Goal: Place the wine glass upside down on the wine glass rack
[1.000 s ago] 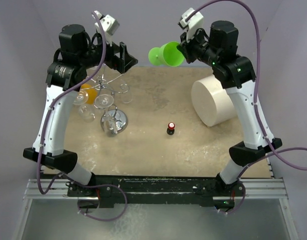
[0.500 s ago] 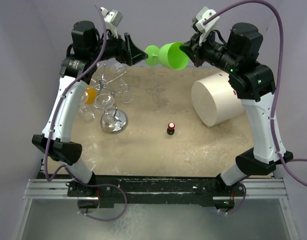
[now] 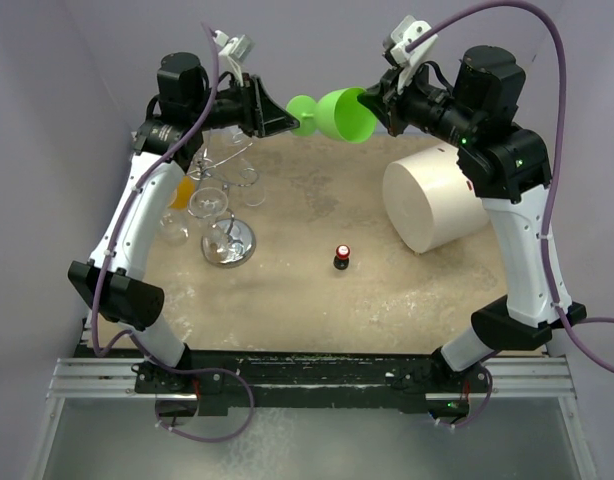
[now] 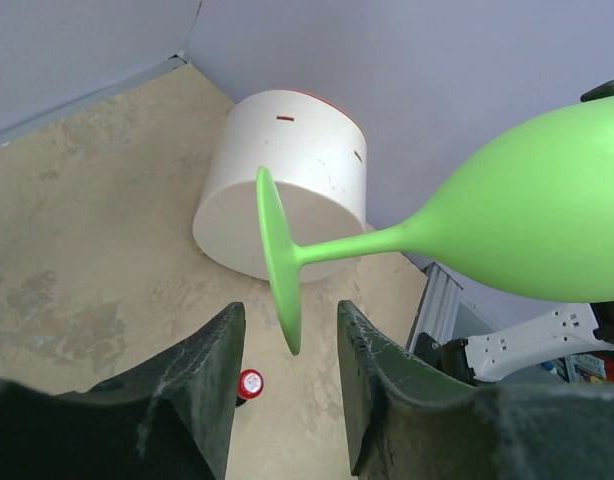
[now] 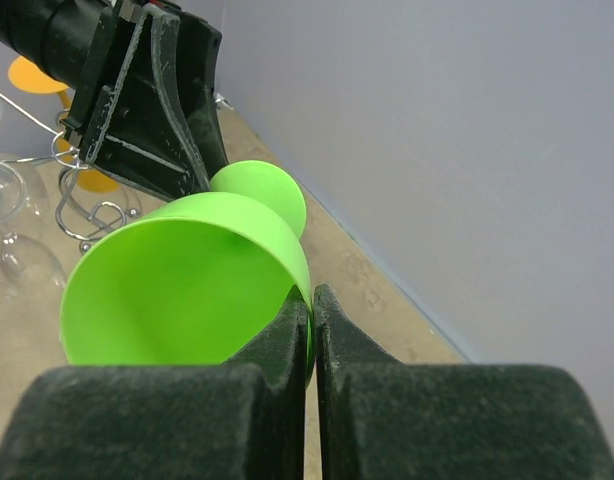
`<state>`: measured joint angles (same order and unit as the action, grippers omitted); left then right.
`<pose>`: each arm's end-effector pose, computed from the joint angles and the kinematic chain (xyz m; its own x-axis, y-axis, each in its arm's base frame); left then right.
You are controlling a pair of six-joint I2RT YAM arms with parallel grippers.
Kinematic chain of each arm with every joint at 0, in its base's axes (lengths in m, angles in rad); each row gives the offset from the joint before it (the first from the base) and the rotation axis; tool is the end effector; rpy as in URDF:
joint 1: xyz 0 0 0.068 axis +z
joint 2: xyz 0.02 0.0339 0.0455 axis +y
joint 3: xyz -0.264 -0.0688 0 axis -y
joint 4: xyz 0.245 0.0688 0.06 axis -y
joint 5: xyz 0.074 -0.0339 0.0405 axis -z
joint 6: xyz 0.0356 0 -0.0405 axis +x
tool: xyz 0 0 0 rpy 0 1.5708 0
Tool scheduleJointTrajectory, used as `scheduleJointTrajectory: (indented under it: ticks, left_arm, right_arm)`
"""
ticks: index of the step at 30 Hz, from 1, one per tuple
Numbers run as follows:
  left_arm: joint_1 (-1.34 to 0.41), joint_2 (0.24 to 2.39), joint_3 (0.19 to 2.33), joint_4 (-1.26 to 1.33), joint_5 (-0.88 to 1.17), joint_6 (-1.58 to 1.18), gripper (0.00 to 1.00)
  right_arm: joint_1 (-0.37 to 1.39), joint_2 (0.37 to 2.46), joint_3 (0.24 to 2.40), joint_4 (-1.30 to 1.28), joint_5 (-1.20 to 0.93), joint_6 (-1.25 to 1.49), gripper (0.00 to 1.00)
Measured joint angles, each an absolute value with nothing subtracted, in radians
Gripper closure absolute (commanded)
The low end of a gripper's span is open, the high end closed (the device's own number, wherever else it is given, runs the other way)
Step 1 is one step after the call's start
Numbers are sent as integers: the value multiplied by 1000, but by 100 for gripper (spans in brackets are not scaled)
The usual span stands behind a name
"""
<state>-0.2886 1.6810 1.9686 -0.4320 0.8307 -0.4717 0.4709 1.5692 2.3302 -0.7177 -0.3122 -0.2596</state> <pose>0.3414 -0.1288 0.4888 -0.5284 -0.1628 -0.8332 0.7323 0.4092 -0.5443 0.2298 0.1292 0.5946 0.2183 -0.1630 -0.9622 -0.6717 0.6901 -0.2693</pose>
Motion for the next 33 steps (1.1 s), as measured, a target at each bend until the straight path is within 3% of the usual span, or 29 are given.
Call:
scheduleJointTrajectory:
  ticks: [7,13,19,33]
  left_arm:
    - [-289,1681,1967,-402,857,-497,76]
    - [-288,1681,1965,-397,864,-513,83]
    - [-287,1682,1950,-384,864,-532,100]
    - [-276,1682,1959,-414,847,-534,100]
  right_arm:
    - [471,1569,2330,-723,-332,-262,100]
    - [471,1569,2330,-728,-332,-264,100]
    - [471,1569,2330,-730,-332,-266,100]
    - [470,1566,2320,-762,-336,-310,33]
